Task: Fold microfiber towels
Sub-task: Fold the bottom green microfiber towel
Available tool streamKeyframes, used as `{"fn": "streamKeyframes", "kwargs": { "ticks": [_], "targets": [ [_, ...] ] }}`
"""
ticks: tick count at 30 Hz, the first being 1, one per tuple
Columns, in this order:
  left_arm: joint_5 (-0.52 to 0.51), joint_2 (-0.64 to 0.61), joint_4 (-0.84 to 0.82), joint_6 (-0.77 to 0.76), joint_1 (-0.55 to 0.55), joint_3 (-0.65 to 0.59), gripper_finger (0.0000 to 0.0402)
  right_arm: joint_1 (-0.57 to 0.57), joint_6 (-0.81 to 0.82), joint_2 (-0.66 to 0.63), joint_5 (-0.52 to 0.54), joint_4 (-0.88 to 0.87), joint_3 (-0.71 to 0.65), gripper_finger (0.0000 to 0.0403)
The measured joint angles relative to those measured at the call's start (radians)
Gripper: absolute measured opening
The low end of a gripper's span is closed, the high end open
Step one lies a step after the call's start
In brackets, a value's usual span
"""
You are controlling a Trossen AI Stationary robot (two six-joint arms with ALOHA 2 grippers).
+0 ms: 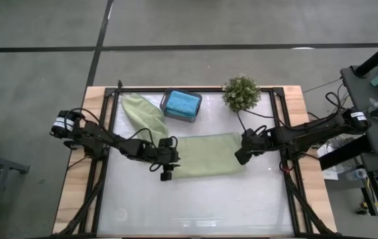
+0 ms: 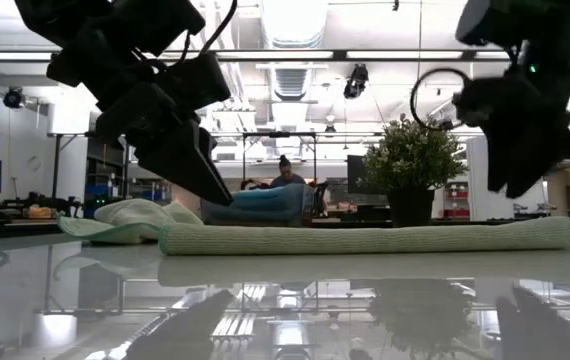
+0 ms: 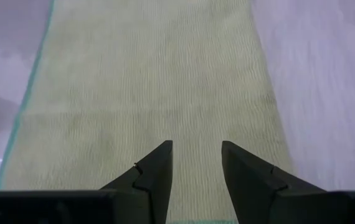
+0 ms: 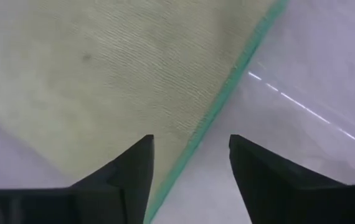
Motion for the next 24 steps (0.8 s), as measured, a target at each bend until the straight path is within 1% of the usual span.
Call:
{"fn": "streamKeyframes", "kwargs": {
  "ticks": [4,9,15,19,24],
  "targets": [
    [0.0,0.0,-0.002,-0.001,-0.006,-0.005,0.0123,0.0,0.018,0.0,0.002,0.103,-0.086,0.0212],
    [0.0,0.0,0.006,0.0,-0.006,-0.005,0.0123,0.0,0.024,0.0,0.017,0.242,-0.178,0.0224],
    [-0.001,0.0,0.011,0.0,-0.005,-0.005,0.0123,0.0,0.044,-0.002,0.044,0.344,-0.245,0.0226],
    [-0.002,0.0,0.015,0.0,-0.005,-0.005,0.0123,0.0,0.042,-0.002,0.062,0.493,-0.301,0.0226],
    [-0.002,0.001,0.019,0.005,-0.004,-0.005,0.0123,0.0,0.043,-0.002,0.062,0.629,-0.351,0.0226]
  ]
}}
